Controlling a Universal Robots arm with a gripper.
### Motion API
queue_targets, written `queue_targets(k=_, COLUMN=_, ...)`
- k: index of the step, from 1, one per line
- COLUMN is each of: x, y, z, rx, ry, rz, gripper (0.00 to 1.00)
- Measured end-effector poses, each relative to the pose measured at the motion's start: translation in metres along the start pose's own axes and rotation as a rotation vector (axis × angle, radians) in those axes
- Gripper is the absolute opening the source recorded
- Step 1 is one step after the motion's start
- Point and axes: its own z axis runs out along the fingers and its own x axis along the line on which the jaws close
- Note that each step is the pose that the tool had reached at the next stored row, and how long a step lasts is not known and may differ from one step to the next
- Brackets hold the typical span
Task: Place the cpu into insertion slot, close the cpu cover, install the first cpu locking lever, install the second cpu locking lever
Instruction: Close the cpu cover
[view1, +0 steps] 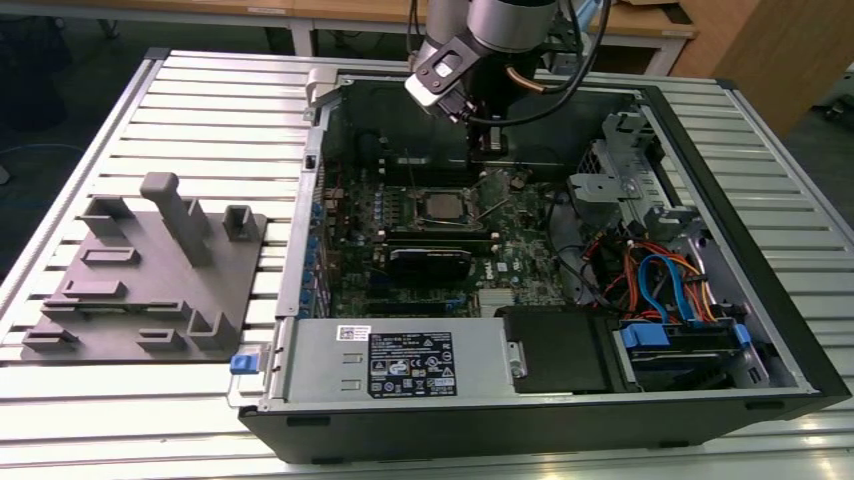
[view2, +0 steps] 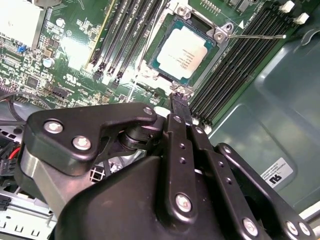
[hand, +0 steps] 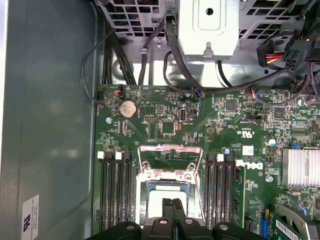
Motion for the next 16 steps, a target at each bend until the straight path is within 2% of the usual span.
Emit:
queue_targets(k=9, x=-0.0001, y=0.0036, z=0.0000, rx=0.0000, ry=0.0001, rz=0.000, gripper=0.11)
queue_targets(k=16, x=-0.0001, y=0.0121, z=0.0004, rx=0.0001, ry=-0.0001, rz=0.000, gripper=0.11)
